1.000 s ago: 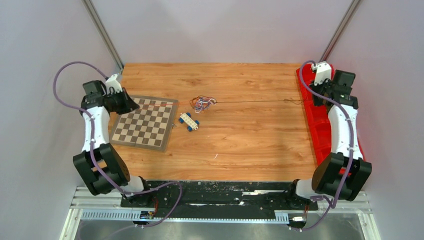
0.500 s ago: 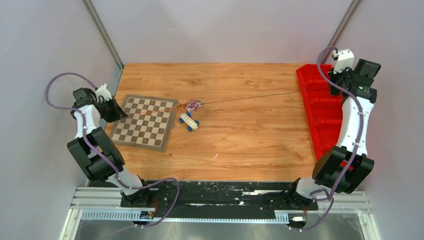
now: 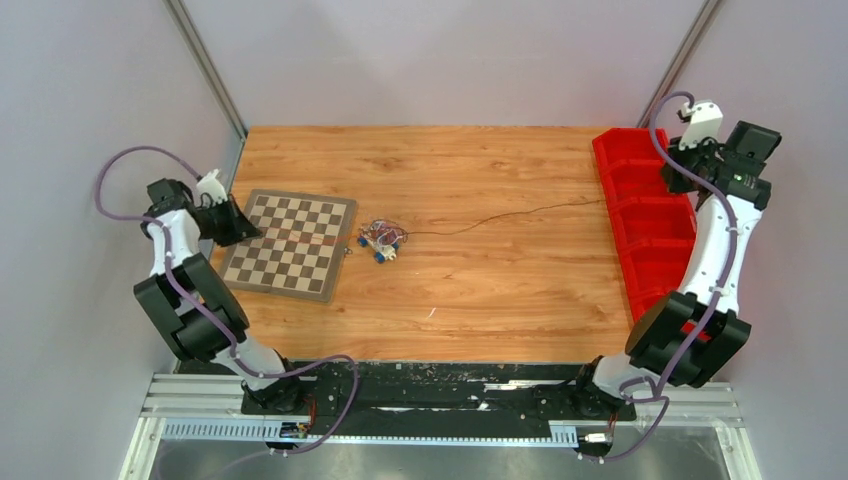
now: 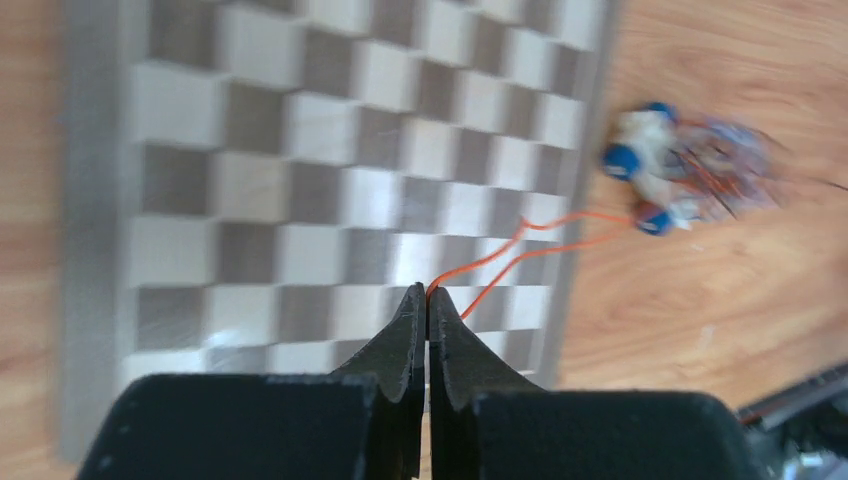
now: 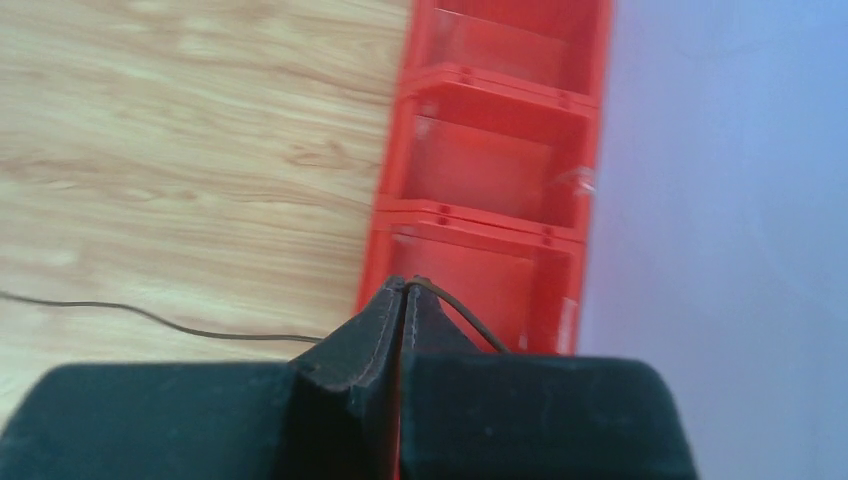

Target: Untangle the cables

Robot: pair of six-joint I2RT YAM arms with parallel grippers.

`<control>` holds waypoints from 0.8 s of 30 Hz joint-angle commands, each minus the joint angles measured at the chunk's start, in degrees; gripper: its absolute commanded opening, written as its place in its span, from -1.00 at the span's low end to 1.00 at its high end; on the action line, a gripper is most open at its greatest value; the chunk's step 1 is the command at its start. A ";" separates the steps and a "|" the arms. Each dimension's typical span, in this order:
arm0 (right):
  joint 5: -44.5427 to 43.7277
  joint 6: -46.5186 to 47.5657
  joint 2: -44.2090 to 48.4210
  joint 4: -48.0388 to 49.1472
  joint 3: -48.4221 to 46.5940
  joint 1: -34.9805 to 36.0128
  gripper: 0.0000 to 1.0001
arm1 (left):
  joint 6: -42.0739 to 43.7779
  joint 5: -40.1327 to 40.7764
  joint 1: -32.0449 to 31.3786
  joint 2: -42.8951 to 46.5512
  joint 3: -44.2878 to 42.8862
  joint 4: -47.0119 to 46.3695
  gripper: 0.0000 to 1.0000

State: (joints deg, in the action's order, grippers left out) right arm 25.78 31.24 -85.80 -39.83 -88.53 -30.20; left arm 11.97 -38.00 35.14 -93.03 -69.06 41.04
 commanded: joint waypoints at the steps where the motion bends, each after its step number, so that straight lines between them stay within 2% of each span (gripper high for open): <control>1: 12.97 0.49 5.54 -4.95 0.79 6.39 -1.00 | -1.09 -17.40 -10.78 10.39 -1.69 5.02 -1.00; 2: 14.07 0.19 6.05 -5.91 0.93 8.64 -1.00 | -3.91 -18.26 -16.94 13.22 -2.00 4.84 -1.00; 6: 13.76 -1.48 5.85 -5.99 2.61 14.68 -1.00 | -15.39 -22.97 -32.88 18.29 -1.87 -4.78 -1.00; 9: 10.78 -0.43 4.26 -5.42 4.91 14.90 -1.00 | -19.95 -25.86 -38.46 19.52 1.08 -10.23 -1.00; 12: 8.51 2.79 3.14 -5.61 9.39 14.90 -0.99 | -17.74 -24.80 -39.50 18.81 6.91 -10.36 -1.00; 13: 8.20 3.71 2.77 -5.81 10.66 14.95 -0.89 | -12.42 -24.73 -39.94 17.61 8.06 -8.78 -1.00; 14: 7.99 4.49 2.35 -6.47 11.60 15.11 -0.54 | -8.59 -24.20 -40.66 17.00 9.71 -2.98 -1.00; 15: 8.07 5.01 1.87 -7.01 12.29 15.35 -0.10 | 0.59 -23.51 -42.98 15.67 10.51 0.45 -1.00; 16: 8.47 5.05 1.50 -7.48 12.73 15.79 0.28 | 4.46 -21.74 -44.55 15.24 12.41 7.08 -1.00; 17: 9.28 4.58 1.25 -7.61 13.11 16.31 0.53 | 10.18 -20.96 -47.84 14.85 13.57 10.61 -1.00; 19: 11.44 3.05 0.72 -7.53 13.43 18.43 0.77 | 13.47 -19.14 -51.87 16.21 15.98 10.44 -0.83; 21: 13.84 0.92 -0.51 -7.45 12.88 22.11 0.83 | 13.05 -18.93 -53.29 17.77 16.92 8.07 -0.41; 22: 15.06 -0.57 -1.33 -7.21 12.44 24.94 0.85 | 13.01 -17.81 -53.40 17.90 16.05 7.69 -0.06; 24: 17.61 -4.35 -3.34 -4.66 11.34 29.24 0.86 | 13.81 -13.71 -52.91 16.98 12.94 7.81 0.27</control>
State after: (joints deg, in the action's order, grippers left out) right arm 36.03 32.16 -86.94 -47.77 -74.54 -8.56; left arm 19.22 -56.34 -18.55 -78.24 -50.76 48.58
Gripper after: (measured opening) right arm 0.924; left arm 0.498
